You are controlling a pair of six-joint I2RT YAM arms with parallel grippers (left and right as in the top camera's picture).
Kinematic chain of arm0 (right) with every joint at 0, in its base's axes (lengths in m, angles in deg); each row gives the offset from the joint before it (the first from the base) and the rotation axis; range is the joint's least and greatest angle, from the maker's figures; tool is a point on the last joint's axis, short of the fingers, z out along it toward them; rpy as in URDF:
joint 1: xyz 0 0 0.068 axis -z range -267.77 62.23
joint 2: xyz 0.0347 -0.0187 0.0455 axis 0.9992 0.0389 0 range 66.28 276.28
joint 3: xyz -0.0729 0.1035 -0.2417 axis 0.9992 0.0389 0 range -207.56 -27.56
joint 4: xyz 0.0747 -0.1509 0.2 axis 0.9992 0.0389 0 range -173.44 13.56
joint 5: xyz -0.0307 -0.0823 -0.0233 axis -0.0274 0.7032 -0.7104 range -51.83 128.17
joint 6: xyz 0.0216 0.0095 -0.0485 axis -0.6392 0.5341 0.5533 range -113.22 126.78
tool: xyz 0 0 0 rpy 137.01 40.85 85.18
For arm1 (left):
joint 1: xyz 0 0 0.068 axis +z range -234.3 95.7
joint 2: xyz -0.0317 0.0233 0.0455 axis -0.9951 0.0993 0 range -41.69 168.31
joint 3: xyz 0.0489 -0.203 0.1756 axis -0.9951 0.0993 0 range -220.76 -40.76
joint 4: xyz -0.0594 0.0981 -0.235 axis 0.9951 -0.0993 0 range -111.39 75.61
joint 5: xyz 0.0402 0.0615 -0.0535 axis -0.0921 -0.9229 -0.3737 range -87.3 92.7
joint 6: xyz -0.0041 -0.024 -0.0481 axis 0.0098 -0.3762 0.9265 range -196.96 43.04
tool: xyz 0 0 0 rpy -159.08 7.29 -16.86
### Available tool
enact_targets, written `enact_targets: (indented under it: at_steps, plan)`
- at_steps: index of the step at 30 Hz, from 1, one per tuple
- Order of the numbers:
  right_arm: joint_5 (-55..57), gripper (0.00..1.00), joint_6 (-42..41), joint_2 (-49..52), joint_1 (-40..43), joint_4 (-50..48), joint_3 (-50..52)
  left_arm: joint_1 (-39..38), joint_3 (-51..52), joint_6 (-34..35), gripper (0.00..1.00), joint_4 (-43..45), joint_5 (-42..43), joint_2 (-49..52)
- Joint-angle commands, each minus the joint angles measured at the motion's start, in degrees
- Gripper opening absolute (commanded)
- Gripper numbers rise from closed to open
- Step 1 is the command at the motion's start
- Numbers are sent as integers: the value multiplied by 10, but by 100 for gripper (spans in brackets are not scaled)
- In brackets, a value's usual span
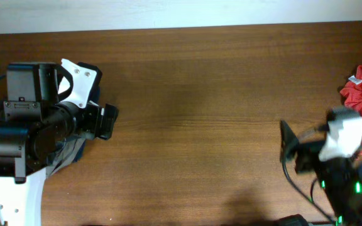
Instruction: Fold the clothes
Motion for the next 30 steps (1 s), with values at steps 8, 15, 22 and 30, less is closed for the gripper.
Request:
enact_targets:
  at_steps: [8, 15, 22, 30]
  plan:
    - [43, 99, -77, -262, 24, -30, 318, -2, 2, 9, 99, -1, -4, 1]
    - [34, 99, -127, -322, 32, -77, 447, -2, 2, 9, 99, -1, -3, 1]
    - [24, 99, -126, -326, 32, -118, 515, -2, 2, 9, 99, -1, -4, 1]
    - [-5, 99, -102, -326, 32, -150, 557, -2, 2, 9, 99, -1, -4, 1]
